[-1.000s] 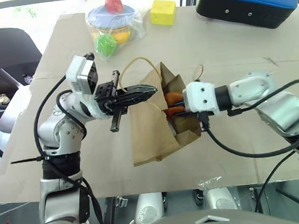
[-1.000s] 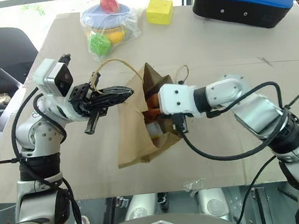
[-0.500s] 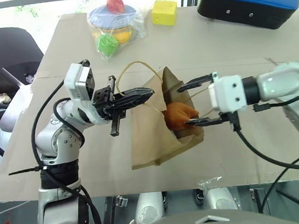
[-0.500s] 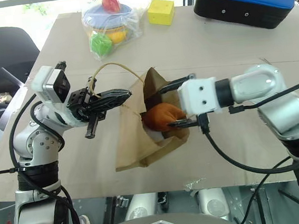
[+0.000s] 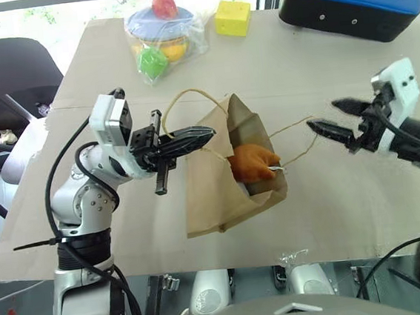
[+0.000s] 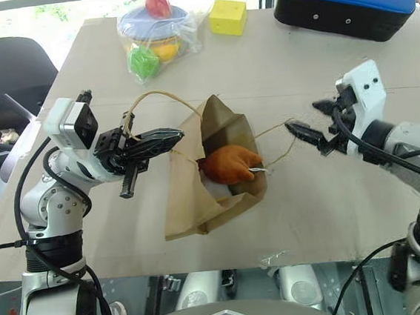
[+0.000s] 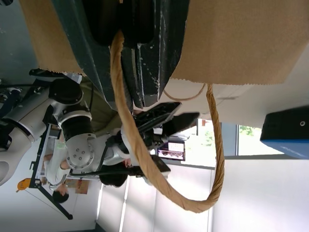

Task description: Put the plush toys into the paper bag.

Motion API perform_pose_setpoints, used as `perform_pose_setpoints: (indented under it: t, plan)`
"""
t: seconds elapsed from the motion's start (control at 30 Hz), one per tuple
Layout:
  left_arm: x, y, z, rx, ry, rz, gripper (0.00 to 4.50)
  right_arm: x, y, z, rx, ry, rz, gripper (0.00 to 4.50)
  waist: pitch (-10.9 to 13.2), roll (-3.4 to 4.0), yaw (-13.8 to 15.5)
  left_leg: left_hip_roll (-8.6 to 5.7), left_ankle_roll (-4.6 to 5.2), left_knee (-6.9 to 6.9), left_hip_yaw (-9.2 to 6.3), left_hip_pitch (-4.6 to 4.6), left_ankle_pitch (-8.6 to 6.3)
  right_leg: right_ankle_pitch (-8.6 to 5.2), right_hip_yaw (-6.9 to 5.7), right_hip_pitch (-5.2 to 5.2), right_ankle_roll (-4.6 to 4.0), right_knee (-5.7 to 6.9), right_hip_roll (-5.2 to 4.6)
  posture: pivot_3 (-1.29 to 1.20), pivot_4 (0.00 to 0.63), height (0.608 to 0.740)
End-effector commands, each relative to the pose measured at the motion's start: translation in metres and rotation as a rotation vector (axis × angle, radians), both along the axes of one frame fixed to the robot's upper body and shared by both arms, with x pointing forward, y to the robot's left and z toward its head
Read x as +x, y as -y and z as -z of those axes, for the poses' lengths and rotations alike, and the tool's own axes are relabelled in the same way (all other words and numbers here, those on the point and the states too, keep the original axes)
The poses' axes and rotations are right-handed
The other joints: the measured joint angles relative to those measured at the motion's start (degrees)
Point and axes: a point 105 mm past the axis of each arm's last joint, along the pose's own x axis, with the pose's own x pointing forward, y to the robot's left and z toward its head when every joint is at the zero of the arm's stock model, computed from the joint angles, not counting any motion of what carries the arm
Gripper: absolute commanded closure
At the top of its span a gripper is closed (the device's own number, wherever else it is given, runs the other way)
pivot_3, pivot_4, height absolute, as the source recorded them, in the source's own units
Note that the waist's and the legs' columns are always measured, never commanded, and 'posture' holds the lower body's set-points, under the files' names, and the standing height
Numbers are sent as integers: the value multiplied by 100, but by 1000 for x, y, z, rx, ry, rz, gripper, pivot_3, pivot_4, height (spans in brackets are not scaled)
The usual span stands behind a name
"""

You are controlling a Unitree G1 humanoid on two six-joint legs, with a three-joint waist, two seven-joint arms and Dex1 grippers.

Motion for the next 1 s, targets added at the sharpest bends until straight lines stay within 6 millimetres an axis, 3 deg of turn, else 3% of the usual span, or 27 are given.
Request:
perform_pose_setpoints:
  t: [0.03, 0.2, 0.3, 0.33, 0.4, 0.53, 0.6, 0.67, 0.77, 0.87, 1.0]
  plan:
    - [-5, 1, -7, -9, 51, 14, 4500, -1, -8, 0, 56, -20, -8, 846, 0, -1, 0, -1, 1, 0, 0, 0, -1, 0, 0, 1, 0, 0, 0, 0, 150, 740]
    - [-5, 0, -8, -12, 58, 4, 4500, 2, -18, 7, 90, -54, -39, 2843, 0, 0, -4, -4, 2, 0, 0, 0, -1, 0, 0, 0, 1, -1, 0, 0, 150, 740]
    - [-5, -1, -9, -25, 50, -9, 4500, 2, -23, -14, 191, 46, -100, 4188, 0, 0, -9, -4, 2, 0, -1, 0, -1, 0, 0, 0, 1, 0, 1, 0, 150, 740]
    - [-6, -1, -9, -29, 48, -12, 4500, 1, -23, -20, 217, 64, -114, 4440, 0, 0, -10, -3, 2, 0, -1, 0, -1, 0, 0, 0, 1, 0, 1, 0, 150, 740]
    - [-2, 1, -21, -93, 22, -30, 4500, -5, -23, -55, 337, 196, -202, 4440, 1, 2, -11, -3, 2, 0, -1, 0, -1, 0, 0, 0, 1, 0, 2, 0, 150, 740]
    - [10, -1, -65, -231, -2, -30, 4500, -20, -24, -116, 447, 402, -330, 4440, 10, 1, 14, -2, 4, 4, -11, -3, -2, 2, -8, 1, 3, 3, -1, 0, 150, 740]
    - [19, -3, -75, -231, -8, -54, 4500, -22, -25, -131, 452, 424, -331, 4440, 9, 1, 9, -4, 4, 4, -13, -5, -2, 1, -10, 1, 3, 5, -3, 0, 150, 740]
    - [31, -1, -56, -123, -36, -112, 4500, -19, -26, -111, 335, 343, -288, 4440, -1, 3, -6, -6, 4, -1, -6, 1, -2, 1, -5, 6, 3, -4, -2, 0, 150, 740]
    - [46, 3, -18, 34, -52, -202, 4500, -17, -22, -82, 324, 229, -230, 4440, -10, 4, -30, -7, -2, -13, 0, 4, 1, 0, 1, 9, 3, -19, 3, 0, 150, 740]
    - [52, 9, -18, 13, -54, -215, 4500, -11, -15, -73, 278, 214, -150, 4440, 6, 3, -30, -6, -5, -10, 6, -11, 4, 0, 5, -2, 4, -23, 1, 0, 150, 740]
    - [65, 11, -29, 0, -25, -267, 4500, -13, -14, -80, 294, 239, -137, 4440, 7, 1, -28, -5, 17, 3, 8, -14, -10, 1, 12, -9, 5, -8, 0, 0, 150, 740]
